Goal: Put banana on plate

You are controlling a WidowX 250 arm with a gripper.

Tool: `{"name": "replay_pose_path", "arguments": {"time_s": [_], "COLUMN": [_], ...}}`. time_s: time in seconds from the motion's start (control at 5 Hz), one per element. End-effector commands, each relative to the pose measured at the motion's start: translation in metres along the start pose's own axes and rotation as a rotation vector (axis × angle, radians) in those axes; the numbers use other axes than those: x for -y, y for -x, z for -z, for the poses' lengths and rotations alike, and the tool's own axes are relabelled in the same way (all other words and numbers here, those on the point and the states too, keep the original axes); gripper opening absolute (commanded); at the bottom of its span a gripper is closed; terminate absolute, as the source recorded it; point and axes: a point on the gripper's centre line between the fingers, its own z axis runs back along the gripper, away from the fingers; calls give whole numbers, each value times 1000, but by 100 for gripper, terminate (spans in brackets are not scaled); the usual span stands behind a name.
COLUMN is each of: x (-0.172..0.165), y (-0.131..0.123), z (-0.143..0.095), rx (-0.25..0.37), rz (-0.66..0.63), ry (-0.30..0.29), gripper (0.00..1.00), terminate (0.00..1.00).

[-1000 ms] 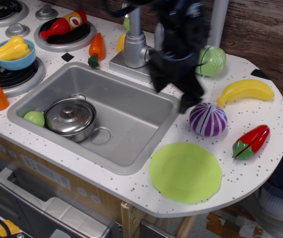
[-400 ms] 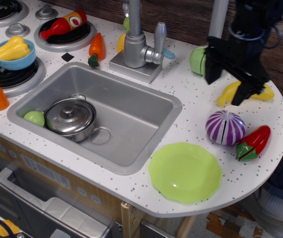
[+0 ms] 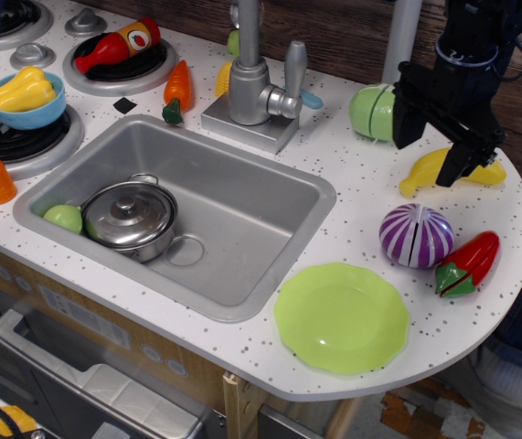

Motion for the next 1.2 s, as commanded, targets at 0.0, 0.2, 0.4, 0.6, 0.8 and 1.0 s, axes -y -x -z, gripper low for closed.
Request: {"name": "replay_pose_path", "arguments": {"time_s": [0.0,0.2,0.4,0.6,0.8,1.0], "x": [-16,-28,-31,-29,-25,-25], "y": [-20,-31,-39,-43,-40,-31], "z": [-6,12,23,34,25,10], "rx": [74,115,142,190,170,153], "rz": [34,56,65,36,18,-4], "ry": [-3,42,50,92,90,50], "gripper": [100,100,100,100,0,0], "terminate": [0,0,0,0,0,0]}}
